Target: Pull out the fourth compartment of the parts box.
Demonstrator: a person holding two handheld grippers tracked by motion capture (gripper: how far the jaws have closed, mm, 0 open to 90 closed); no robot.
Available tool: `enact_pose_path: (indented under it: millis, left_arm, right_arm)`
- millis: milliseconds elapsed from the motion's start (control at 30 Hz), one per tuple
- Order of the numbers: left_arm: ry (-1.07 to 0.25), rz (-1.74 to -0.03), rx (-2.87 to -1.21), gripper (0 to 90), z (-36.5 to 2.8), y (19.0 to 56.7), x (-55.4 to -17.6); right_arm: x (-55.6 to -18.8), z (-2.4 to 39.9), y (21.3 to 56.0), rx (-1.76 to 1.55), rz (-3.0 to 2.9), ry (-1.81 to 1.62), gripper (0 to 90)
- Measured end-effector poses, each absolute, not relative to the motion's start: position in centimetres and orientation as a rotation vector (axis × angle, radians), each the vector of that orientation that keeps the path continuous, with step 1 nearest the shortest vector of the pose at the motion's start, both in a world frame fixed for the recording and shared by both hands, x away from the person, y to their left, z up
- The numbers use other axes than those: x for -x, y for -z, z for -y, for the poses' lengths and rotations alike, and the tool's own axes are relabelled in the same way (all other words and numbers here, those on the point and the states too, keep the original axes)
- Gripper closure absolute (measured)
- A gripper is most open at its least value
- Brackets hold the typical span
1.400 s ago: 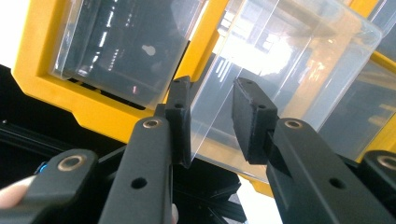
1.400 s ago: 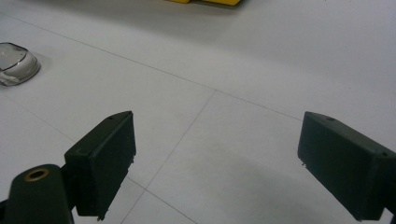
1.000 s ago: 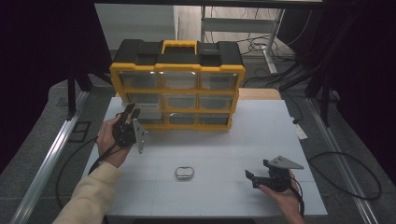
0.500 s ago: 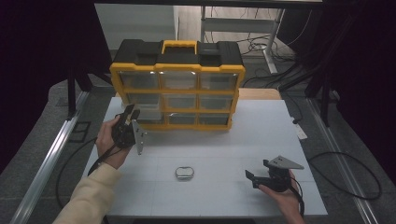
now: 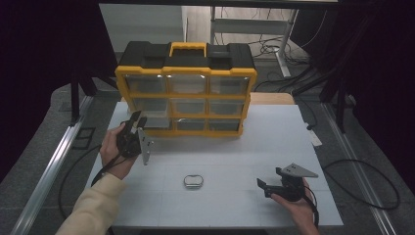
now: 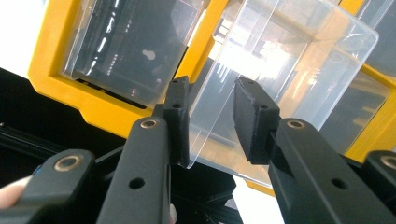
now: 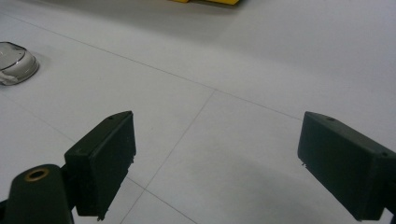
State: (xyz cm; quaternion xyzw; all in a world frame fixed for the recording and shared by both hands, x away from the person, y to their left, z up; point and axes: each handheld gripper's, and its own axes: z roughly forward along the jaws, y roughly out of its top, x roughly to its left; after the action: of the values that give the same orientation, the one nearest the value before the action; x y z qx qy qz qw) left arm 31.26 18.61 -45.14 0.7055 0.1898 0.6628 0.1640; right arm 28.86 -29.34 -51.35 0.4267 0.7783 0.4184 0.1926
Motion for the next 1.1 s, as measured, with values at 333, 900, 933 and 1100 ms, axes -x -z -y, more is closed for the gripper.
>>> enact_pose_path:
  millis: [333, 900, 933, 1100]
  left_arm:
    - [-1.888, -0.536, -2.01, 66.6, -18.7, 45.13, -30.94]
    - [-1.886, -0.534, -2.002, 66.4, -18.85, 45.2, -30.61]
    - [-1.886, -0.535, -2.002, 66.4, -18.86, 45.21, -30.6]
    - [-1.884, -0.535, -1.999, 66.4, -18.91, 45.23, -30.52]
  right_arm:
    - [-28.84, 29.33, 51.35, -1.198, -2.185, -1.173, 12.0]
    - [-28.84, 29.35, 51.35, -1.198, -2.184, -1.172, 12.0]
    - [-28.84, 29.35, 51.35, -1.199, -2.184, -1.172, 12.0]
    - [-28.84, 29.35, 51.36, -1.199, -2.185, -1.172, 12.0]
